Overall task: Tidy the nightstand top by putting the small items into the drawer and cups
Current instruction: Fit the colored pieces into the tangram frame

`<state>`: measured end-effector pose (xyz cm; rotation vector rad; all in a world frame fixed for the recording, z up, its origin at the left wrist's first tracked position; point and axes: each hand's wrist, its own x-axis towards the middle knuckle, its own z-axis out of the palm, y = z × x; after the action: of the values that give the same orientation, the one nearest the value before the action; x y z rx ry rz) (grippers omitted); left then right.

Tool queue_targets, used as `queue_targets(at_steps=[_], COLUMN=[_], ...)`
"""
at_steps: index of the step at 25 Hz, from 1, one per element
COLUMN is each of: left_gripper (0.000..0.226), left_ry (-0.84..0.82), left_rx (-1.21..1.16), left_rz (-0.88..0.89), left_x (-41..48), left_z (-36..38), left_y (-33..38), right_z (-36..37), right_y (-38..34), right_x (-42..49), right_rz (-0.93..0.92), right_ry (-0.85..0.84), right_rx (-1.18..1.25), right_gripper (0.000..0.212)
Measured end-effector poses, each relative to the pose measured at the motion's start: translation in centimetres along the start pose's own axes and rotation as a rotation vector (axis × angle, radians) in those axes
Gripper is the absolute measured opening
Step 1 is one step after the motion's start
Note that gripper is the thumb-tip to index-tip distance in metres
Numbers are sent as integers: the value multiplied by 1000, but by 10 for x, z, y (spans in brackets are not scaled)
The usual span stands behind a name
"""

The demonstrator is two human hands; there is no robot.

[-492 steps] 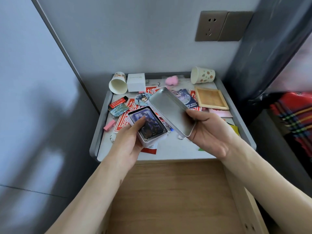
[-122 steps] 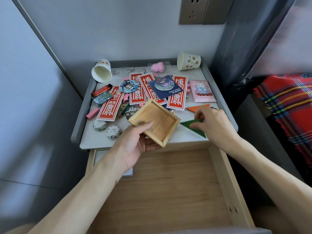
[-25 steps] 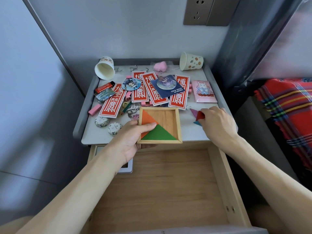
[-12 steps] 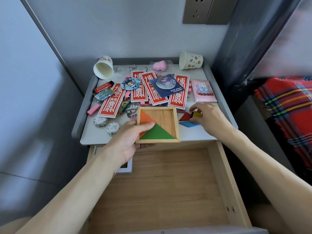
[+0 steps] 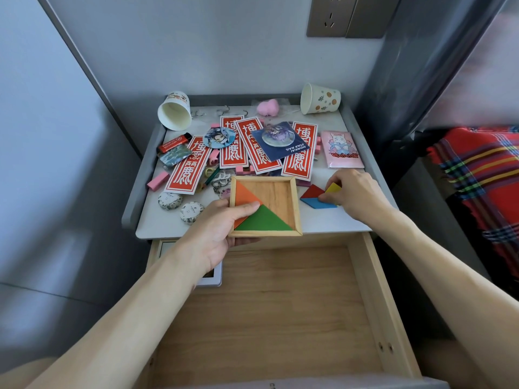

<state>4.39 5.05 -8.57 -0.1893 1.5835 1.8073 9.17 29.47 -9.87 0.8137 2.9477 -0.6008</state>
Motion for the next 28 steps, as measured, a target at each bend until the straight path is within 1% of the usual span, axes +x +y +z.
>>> queue_targets(at_steps=[2,4,8,10,13,14,15,17,18,20,21,23,26,28], left_gripper=[19,22,24,26,23,22,21,20,19,19,19,18,17,17], left_ry=[3,0,-8,-5,1,2,1,-5,-7,-12,-21,-46,-62,-60], left_rx=[-5,-7,-6,7,27,27,29,40,48,73,93,125,128,121], left_rz=[1,4,8,17,42,48,51,54,55,63,67,70,59,55], left_x=[0,0,-1,-1,0,-1,-1,-1,0,0,0,0,0,0], left_z=[0,0,0,-1,-2,-2,-2,-1,-1,-2,-2,-2,-2,-3], left_y=[0,1,1,0,1,1,1,0,0,0,0,1,2,3], right_z=[1,2,5,8,-1,-7,-14,-22,-24,-20,-17,-16,-18,-19], right_y=[-1,-2,1,3,-3,-9,-15,-31,-38,-46,-48,-48,-48,-48], right_x=[0,-1,-3,-3,-8,-10,-13,-23,-28,-35,-37,-37,-36,-37], right_rz=[5,0,15,-2,-109,-140,-171,-257,-344,-556,-634,-719,-769,-708], right_ry=[25,54,75,135,267,275,253,128,65,-35,-71,-137,-123,-121], right_rx=[-56,-51,78,132,251,329,429,626,635,444,363,294,222,255], right_gripper=[30,29,25,22,15,14,15,16,18,25,27,30,34,38])
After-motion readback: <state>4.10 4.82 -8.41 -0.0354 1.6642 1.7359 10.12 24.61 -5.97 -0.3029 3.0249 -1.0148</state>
